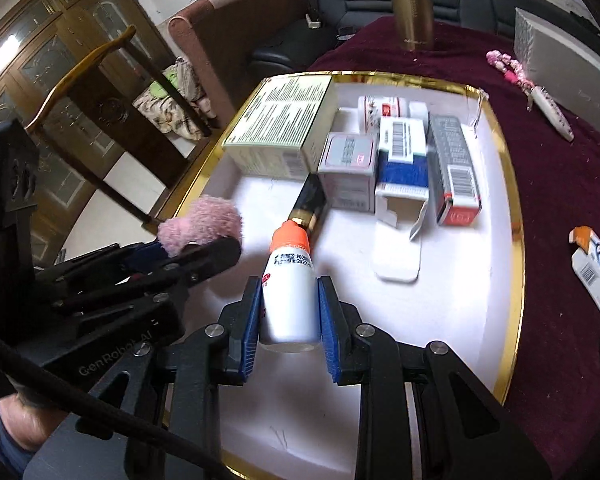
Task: Organize objects
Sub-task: 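Lower the pink puff into the tray and open the left tool while the right tool lowers the bottle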
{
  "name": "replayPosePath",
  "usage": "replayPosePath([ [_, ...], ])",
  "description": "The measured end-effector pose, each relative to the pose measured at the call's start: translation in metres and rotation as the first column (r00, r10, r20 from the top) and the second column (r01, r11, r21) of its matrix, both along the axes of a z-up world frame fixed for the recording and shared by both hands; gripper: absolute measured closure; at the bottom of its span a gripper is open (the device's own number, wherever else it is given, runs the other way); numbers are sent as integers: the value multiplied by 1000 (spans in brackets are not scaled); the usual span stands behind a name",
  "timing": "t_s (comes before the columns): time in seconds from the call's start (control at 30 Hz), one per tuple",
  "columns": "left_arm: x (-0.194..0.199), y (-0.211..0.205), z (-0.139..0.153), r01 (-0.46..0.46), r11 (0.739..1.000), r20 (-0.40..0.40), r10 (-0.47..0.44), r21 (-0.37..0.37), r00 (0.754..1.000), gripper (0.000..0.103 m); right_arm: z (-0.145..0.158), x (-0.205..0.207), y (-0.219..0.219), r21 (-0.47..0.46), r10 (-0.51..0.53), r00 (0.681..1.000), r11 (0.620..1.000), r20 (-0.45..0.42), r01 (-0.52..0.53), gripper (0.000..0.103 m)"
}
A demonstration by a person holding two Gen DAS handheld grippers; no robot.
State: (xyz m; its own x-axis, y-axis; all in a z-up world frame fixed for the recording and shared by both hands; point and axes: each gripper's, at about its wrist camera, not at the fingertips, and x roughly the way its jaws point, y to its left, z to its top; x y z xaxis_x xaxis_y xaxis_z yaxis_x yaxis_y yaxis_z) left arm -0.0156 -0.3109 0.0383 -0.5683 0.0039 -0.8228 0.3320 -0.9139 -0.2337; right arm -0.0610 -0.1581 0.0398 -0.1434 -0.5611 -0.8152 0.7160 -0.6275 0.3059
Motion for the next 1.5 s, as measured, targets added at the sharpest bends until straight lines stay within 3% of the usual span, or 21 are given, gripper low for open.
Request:
replayPosePath([
  [0.1, -4, -8, -2, 0, 999, 0, 0, 53, 1000, 72, 1, -4, -3, -1, -3, 1000, 1000, -5, 3, 78],
  [0.3, -20, -12, -3, -30, 997, 0, 30, 75, 1000, 72, -10, -15, -5, 17, -37, 999, 999, 11, 36, 78],
  [0.83, -50, 1, -11, -18, 999, 58, 20, -46, 998, 68, -19, -17, -23, 114, -15, 997, 993, -80, 25, 78],
  [1.1, -52, 3, -11, -16, 997, 82, 22, -71, 996, 68, -21, -17, -22, 115, -19, 998, 993, -63, 26, 78],
  [1.3, -55, 9, -12, -4, 995, 93, 13, -101, 996, 55, -23, -18, -22, 129, -22, 998, 991, -60, 30, 78],
  [1.5, -53, 9, -11, -4, 994, 95, 15, -108, 995, 54, -23, -20, -19, 124, -27, 998, 992, -49, 33, 78],
])
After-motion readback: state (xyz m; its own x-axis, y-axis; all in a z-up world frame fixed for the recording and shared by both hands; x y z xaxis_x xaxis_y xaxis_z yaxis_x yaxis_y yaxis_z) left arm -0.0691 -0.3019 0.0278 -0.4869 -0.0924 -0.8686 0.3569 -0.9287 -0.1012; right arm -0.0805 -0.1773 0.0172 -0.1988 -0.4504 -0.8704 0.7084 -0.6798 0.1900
